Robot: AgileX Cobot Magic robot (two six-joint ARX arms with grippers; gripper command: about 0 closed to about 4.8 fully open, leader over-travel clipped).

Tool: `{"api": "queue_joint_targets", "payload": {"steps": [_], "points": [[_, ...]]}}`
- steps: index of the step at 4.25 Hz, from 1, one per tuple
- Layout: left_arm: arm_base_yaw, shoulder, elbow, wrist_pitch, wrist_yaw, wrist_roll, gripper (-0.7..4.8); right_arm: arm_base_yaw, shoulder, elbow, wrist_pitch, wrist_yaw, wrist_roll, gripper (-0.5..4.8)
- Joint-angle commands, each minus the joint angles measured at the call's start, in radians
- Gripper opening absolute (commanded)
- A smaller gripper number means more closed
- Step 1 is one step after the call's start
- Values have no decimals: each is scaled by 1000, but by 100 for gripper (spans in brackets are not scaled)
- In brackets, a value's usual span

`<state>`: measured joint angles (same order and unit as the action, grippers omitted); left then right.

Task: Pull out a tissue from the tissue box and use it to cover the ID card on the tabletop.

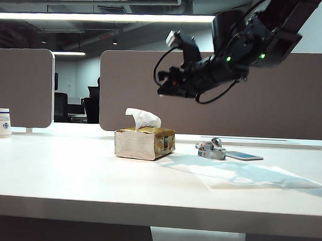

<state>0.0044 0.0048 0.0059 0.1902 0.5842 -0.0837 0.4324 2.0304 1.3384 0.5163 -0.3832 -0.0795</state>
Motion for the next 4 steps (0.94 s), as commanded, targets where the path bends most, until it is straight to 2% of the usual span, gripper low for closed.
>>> {"api": "queue_joint_targets", "payload": {"steps": [1, 2, 3, 4], "points": [[0, 1, 2, 6, 3, -4, -5, 85, 96, 92, 30, 139, -29, 126], [0, 1, 2, 6, 3, -3, -5, 111, 113, 116, -7, 223, -30, 274], [0, 1, 2, 6, 3, -3, -5, 115, 138, 116, -26, 258, -30, 336], [0, 1, 2, 6, 3, -3, -5, 123, 139, 116, -53, 251, -29, 391]]}}
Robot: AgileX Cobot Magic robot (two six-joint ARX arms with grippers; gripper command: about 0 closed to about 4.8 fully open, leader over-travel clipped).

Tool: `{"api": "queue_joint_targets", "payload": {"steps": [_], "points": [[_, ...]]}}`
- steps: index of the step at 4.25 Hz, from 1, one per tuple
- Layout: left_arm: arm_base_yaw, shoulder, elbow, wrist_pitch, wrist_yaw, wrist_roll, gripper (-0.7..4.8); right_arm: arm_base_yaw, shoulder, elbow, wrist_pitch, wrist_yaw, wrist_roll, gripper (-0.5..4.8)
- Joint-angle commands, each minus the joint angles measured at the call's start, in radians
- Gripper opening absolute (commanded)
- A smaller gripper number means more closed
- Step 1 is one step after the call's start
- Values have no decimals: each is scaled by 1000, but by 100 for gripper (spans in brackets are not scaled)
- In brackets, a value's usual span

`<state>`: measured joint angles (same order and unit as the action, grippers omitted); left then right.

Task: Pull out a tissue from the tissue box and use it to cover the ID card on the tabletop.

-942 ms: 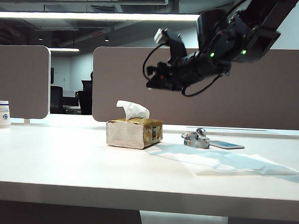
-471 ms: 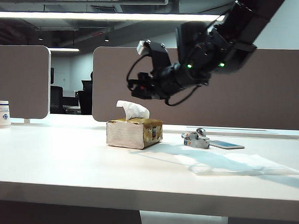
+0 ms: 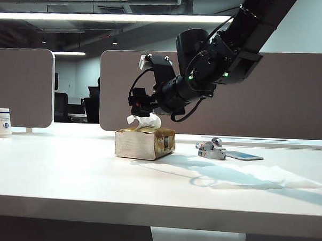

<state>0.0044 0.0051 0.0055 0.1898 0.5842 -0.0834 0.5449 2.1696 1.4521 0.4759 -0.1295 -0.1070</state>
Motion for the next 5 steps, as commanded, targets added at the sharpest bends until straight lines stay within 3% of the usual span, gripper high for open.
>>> {"api": "queue_joint_targets", "payload": {"steps": [1, 2, 3, 5], "points": [[0, 0, 2, 7, 2, -4, -5, 12, 0, 3, -36, -2, -2, 391], [0, 0, 2, 7, 3, -4, -5, 13, 0, 2, -91, -2, -1, 321], [0, 0, 2, 7, -1, -4, -5, 13, -1, 3, -48, 0, -1, -2], [0, 0, 2, 7, -1, -4, -5, 14, -10, 3, 42, 1, 3, -2]]}}
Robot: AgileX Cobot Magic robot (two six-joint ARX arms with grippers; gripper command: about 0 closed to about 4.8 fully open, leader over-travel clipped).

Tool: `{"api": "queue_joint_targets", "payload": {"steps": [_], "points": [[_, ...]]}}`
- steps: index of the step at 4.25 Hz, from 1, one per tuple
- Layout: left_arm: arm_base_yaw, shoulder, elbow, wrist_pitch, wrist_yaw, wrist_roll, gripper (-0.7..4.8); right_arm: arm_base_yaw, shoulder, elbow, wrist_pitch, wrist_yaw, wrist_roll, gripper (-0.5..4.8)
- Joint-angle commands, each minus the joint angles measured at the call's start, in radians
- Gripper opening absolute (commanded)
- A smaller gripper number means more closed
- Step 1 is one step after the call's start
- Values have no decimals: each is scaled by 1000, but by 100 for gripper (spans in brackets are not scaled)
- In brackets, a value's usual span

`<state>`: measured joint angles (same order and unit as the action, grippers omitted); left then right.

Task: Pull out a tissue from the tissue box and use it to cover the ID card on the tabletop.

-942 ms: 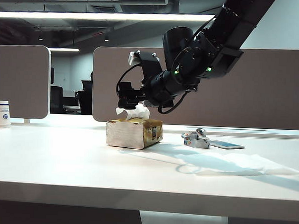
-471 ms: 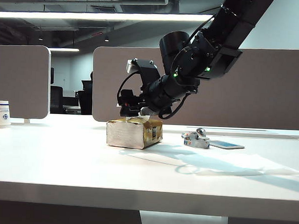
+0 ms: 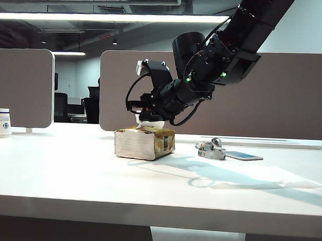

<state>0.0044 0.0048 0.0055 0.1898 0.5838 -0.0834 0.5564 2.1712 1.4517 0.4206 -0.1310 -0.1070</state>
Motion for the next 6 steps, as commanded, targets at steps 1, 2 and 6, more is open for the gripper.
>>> {"api": "queue_joint_targets", "payload": {"steps": [1, 2, 6], "points": [[0, 0, 2, 7, 0, -4, -5, 3, -56, 3, 167, 3, 3, -2], [0, 0, 2, 7, 0, -4, -5, 2, -97, 3, 191, 10, 3, -2], [0, 1, 2, 8, 0, -4, -5, -57, -225, 3, -10, 458, -2, -2]]}}
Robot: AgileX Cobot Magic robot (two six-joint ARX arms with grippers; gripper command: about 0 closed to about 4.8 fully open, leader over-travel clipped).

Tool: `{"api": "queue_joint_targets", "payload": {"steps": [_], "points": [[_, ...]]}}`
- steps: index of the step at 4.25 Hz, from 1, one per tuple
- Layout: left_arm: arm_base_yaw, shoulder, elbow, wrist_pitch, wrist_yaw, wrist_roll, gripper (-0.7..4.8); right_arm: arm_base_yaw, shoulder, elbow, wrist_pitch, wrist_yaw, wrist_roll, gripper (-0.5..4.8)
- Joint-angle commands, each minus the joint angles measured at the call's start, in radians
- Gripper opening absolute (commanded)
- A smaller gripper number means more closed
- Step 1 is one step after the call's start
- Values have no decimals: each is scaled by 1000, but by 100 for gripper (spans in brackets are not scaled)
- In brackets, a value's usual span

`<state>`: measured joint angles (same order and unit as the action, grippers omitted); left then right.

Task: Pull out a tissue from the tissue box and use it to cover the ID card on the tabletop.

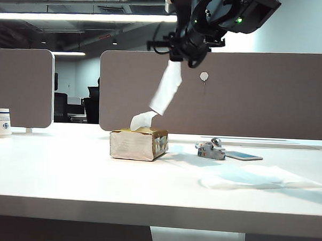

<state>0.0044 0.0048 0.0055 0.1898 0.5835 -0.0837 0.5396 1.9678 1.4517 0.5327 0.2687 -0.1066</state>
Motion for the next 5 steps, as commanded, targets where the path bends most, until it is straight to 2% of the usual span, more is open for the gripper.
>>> {"api": "queue_joint_targets", "payload": {"steps": [1, 2, 3, 4, 5], "points": [[0, 0, 2, 11, -3, -3, -5, -135, -65, 2, -299, 42, 31, -2], [0, 1, 2, 14, -3, -3, -5, -186, -73, 2, -424, -50, 84, -2], [0, 1, 2, 28, -3, -4, -5, -220, -66, 2, -224, -224, 88, -2], [0, 1, 2, 29, -3, -3, -5, -225, -9, 2, -355, -223, 88, -2], [0, 0, 3, 29, -3, -3, -5, -239, 39, 2, -476, -119, 88, -2]]}}
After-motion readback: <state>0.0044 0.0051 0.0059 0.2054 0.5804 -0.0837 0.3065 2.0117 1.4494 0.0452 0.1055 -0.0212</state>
